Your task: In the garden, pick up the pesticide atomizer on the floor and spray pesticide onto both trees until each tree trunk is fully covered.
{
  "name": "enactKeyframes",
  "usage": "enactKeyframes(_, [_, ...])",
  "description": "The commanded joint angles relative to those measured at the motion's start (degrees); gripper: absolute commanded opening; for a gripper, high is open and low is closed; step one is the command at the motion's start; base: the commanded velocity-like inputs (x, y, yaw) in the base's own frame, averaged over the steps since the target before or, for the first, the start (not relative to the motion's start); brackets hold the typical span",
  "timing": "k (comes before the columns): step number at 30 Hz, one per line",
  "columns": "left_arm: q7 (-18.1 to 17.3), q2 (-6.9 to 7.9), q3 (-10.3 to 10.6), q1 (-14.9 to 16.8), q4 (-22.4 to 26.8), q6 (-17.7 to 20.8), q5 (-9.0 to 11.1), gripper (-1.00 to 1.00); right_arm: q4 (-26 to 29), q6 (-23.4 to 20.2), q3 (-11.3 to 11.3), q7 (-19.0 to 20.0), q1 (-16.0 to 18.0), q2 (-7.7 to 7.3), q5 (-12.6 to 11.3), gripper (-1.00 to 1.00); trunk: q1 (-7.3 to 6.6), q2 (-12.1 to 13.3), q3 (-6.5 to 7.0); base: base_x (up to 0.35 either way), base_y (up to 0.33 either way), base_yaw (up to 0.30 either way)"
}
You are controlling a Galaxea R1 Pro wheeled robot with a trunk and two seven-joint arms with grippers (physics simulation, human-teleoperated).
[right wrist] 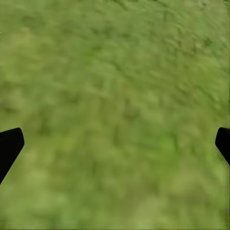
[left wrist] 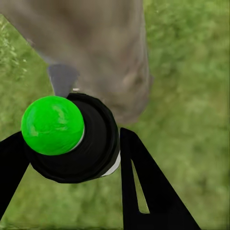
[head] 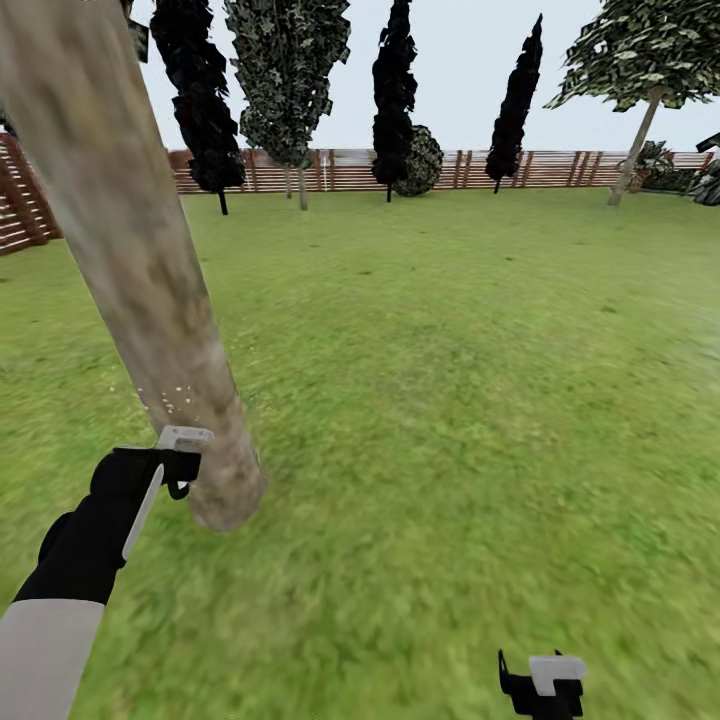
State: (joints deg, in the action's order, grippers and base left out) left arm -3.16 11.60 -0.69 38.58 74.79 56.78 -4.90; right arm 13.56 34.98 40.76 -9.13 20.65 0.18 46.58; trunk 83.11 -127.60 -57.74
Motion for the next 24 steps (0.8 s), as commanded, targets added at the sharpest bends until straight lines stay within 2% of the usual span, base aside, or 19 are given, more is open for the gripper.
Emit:
enactKeyframes(1, [0.05, 0.0, 0.02, 0.0, 0.0, 0.0, -0.03, -1.0, 0.02, 0.0, -0.02, -0.01, 0.0, 0.0, 0.0, 1.0, 0.0, 0.0, 0.0, 0.003, -0.271, 0.269])
enactKeyframes(2, [0.09, 0.0, 0.02, -0.03, -0.06, 0.06, -0.03, -1.0, 0.04, 0.0, -0.01, 0.0, 0.0, 0.0, 0.0, 1.0, 0.0, 0.0, 0.0, 0.001, -0.271, 0.274])
enactKeyframes(3, [0.16, 0.04, -0.85, -0.27, -1.17, 0.0, 0.03, -1.0, 0.01, 0.0, -0.04, 0.01, 0.0, 0.0, 0.0, 1.0, 0.0, 0.0, 0.0, 0.0, -0.272, 0.276])
enactKeyframes(4, [0.09, 0.01, -2.11, -0.33, -3.89, -0.14, 0.05, -1.0, -0.01, 0.0, -0.05, 0.01, 0.0, 0.0, 0.02, 1.0, 0.0, 0.0, 0.0, 0.056, -0.272, 0.276])
enactKeyframes(5, [0.03, 0.0, -2.48, -0.34, -5.86, -0.22, 0.06, -1.0, -0.02, 0.0, -0.05, 0.01, 0.0, 0.0, 0.06, 1.0, 0.0, 0.0, 0.0, 0.079, -0.272, 0.277])
enactKeyframes(11, [0.07, 0.04, -2.68, -0.35, -6.86, -0.26, 0.0, -1.0, 0.06, 0.0, 0.01, -0.01, 0.0, 0.0, 0.0, 1.0, 0.0, 0.0, 0.0, 0.182, -0.232, 0.112])
enactKeyframes(12, [0.08, 0.08, -2.73, -1.01, -8.24, -0.59, -0.02, -1.0, 0.06, 0.0, 0.02, -0.01, 0.0, 0.0, 0.0, 1.0, 0.0, 0.0, 0.0, 0.193, -0.214, 0.003])
enactKeyframes(14, [0.22, 0.14, -3.43, -1.79, -10.84, -6.47, -0.01, -1.0, 0.06, 0.0, 0.02, -0.01, 0.0, 0.0, 0.0, 1.0, 0.0, 0.0, 0.0, 0.109, -0.224, 0.001])
enactKeyframes(15, [0.28, 0.11, -5.3, -2.25, -11.81, -7.96, 0.08, -1.0, 0.06, 0.0, 0.02, -0.01, 0.0, 0.0, 0.0, 1.0, 0.0, 0.0, 0.0, -0.166, -0.147, 0.0])
enactKeyframes(17, [0.27, 0.03, -7.53, -3.03, -12.55, -8.96, 0.14, -1.0, 0.0, 0.0, 0.03, -0.01, 0.0, 0.0, 0.0, 1.0, 0.0, 0.0, 0.0, -0.246, -0.123, 0.0])
enactKeyframes(18, [0.27, -0.05, -7.93, -3.18, -12.7, -9.14, 0.09, -1.0, -0.02, 0.0, 0.03, -0.01, 0.0, 0.0, 0.0, 1.0, 0.0, 0.0, 0.0, -0.163, -0.203, 0.0])
enactKeyframes(21, [0.26, -0.09, -8.18, -3.33, -13.15, -9.25, 0.03, -1.0, 0.02, 0.0, 0.02, 0.02, 0.0, 0.0, 0.0, 1.0, 0.0, 0.0, 0.0, -0.038, -0.1, 0.06])
enactKeyframes(24, [0.34, -0.22, -7.92, -3.5, -14.63, -9.31, -0.02, -1.0, 0.06, 0.0, 0.02, -0.01, 0.0, 0.0, 0.0, 1.0, 0.0, 0.0, 0.0, -0.002, -0.006, 0.258])
